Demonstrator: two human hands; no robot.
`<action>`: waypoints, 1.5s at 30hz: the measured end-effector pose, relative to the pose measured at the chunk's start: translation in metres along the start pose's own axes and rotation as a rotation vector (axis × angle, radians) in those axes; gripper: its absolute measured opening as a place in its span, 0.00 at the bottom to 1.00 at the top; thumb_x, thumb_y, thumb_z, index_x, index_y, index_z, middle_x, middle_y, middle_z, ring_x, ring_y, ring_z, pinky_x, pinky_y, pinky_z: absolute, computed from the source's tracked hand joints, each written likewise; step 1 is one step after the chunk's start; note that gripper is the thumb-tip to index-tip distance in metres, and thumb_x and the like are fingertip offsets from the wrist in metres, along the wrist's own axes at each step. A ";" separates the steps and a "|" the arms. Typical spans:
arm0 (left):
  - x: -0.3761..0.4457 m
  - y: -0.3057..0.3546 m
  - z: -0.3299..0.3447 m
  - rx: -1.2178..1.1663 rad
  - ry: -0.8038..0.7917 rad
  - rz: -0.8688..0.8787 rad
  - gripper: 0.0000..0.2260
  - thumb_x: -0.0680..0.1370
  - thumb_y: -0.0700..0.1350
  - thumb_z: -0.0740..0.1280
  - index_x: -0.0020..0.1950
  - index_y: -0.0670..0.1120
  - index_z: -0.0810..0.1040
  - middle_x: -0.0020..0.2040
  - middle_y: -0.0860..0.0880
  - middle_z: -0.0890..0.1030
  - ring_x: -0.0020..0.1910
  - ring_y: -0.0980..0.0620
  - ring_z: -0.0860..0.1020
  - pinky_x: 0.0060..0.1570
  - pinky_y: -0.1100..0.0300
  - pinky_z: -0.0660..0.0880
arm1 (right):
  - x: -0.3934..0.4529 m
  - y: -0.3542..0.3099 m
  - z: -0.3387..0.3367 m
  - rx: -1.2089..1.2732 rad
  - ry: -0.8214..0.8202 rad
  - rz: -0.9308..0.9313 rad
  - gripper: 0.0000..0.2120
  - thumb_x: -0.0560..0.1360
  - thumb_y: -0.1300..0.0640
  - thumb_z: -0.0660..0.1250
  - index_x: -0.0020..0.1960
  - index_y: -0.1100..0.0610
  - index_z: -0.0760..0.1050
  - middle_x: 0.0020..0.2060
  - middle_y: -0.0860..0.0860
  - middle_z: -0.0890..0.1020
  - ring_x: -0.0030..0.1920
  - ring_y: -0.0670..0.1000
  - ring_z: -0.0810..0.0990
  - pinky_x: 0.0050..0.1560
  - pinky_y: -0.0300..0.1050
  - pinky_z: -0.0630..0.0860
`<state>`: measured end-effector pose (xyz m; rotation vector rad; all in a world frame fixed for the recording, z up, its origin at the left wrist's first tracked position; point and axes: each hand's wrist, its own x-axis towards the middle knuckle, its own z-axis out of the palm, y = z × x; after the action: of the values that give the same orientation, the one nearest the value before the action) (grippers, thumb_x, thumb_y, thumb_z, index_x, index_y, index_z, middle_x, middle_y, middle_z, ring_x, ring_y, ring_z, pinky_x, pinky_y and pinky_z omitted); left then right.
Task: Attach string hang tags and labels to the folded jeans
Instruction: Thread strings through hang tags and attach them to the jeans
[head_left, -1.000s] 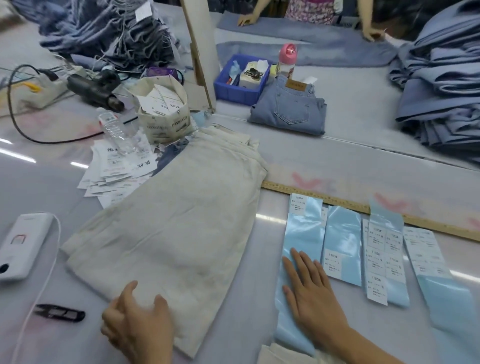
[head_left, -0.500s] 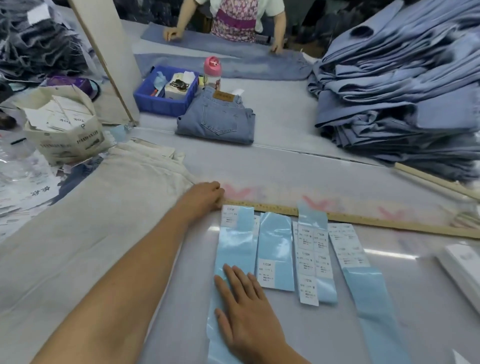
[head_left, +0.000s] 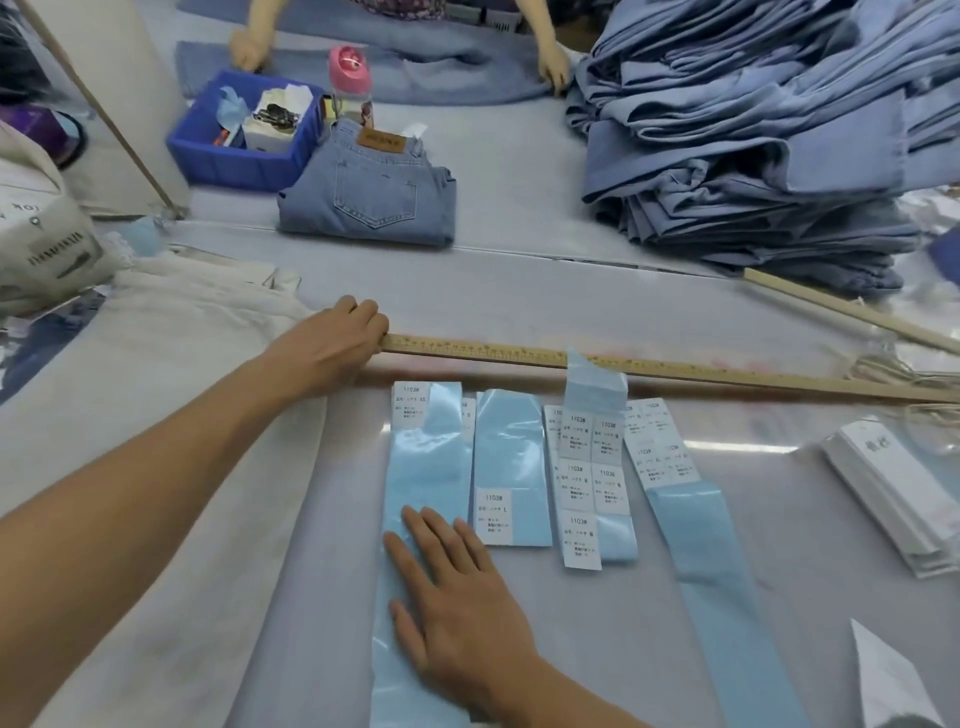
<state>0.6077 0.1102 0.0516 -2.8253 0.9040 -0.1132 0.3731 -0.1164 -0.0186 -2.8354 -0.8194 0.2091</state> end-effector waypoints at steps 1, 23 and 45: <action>0.006 0.000 -0.006 -0.019 -0.016 -0.025 0.09 0.84 0.42 0.58 0.60 0.41 0.73 0.56 0.40 0.74 0.52 0.41 0.72 0.50 0.45 0.74 | 0.000 0.000 0.000 0.001 0.000 -0.002 0.29 0.83 0.42 0.51 0.82 0.50 0.53 0.82 0.50 0.50 0.82 0.49 0.45 0.78 0.52 0.44; -0.085 0.111 0.019 -0.491 0.347 -0.526 0.19 0.77 0.35 0.71 0.68 0.39 0.78 0.66 0.38 0.77 0.62 0.34 0.76 0.60 0.43 0.75 | 0.003 0.008 0.018 -0.083 0.148 -0.051 0.28 0.79 0.42 0.58 0.76 0.52 0.67 0.77 0.53 0.68 0.77 0.53 0.66 0.74 0.54 0.60; -0.350 0.169 0.013 -0.516 0.340 -1.458 0.53 0.67 0.80 0.52 0.69 0.36 0.77 0.73 0.31 0.70 0.69 0.27 0.69 0.63 0.28 0.68 | 0.054 -0.105 -0.148 0.563 0.408 -0.192 0.12 0.79 0.64 0.64 0.58 0.55 0.81 0.54 0.46 0.83 0.57 0.46 0.79 0.59 0.37 0.74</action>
<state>0.2283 0.1803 0.0002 -3.2588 -1.4306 -0.5842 0.3915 -0.0201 0.1429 -2.1552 -0.7805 -0.1446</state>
